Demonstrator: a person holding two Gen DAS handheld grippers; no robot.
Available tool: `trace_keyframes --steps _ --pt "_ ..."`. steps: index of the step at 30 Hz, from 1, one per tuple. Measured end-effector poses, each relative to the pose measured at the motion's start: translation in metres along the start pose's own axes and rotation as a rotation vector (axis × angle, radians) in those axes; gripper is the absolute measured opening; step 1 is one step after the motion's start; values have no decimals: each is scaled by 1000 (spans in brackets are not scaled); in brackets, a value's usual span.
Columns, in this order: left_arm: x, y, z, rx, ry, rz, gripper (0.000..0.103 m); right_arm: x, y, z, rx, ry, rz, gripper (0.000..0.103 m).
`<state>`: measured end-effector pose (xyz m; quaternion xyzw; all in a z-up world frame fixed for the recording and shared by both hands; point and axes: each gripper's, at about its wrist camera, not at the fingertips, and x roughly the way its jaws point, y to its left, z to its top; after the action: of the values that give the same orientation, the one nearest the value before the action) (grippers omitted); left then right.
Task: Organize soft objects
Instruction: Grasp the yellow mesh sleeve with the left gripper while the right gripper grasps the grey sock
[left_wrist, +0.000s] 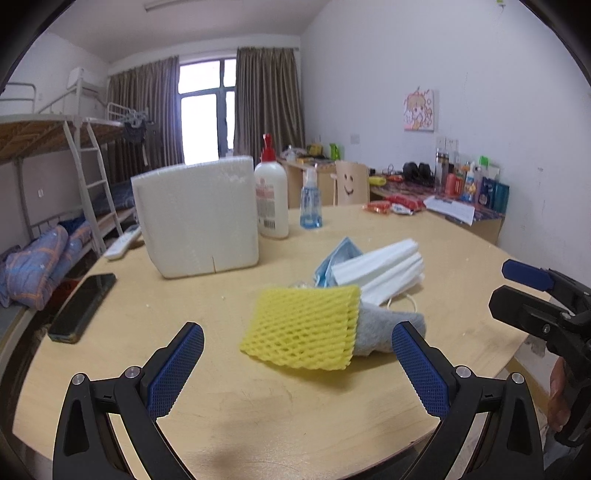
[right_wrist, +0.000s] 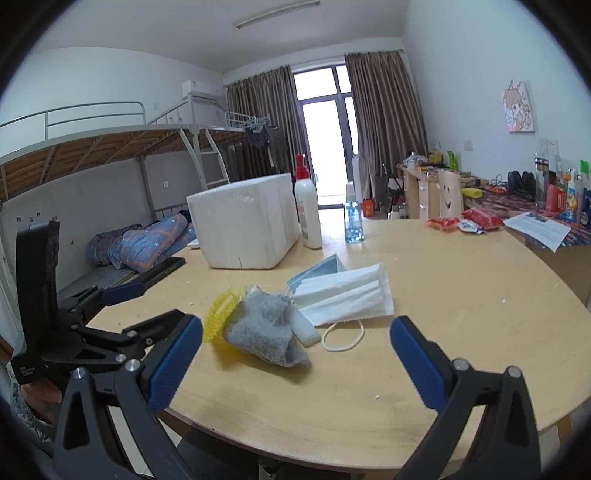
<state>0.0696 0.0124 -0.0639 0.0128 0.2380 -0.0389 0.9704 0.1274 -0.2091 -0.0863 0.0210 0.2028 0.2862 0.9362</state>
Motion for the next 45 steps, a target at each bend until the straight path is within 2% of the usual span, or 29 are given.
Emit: trace_keyframes --steps 13,19,22,24,29,33,38,41,45 --pt "45 -1 -12 58 126 -26 101 34 -5 -10 22 90 23 103" --pt "60 4 -10 60 164 -28 87 40 -7 -10 24 113 37 103" --pt "65 3 -10 67 183 -32 75 43 -6 -9 12 122 42 103" --pt "68 5 -9 57 194 -42 61 47 -7 -9 11 132 47 103" --pt "69 16 -7 6 197 -51 50 52 -3 -7 -9 148 68 103" --pt "65 22 -4 -21 172 -70 46 59 2 -4 -28 156 82 103" --pt "67 31 -2 -62 179 -83 43 65 9 -1 -59 169 89 103" --pt "67 32 -2 -51 168 -73 32 70 14 0 -75 184 105 103" --pt "68 37 -1 -71 170 -108 28 78 19 1 -84 201 123 103"
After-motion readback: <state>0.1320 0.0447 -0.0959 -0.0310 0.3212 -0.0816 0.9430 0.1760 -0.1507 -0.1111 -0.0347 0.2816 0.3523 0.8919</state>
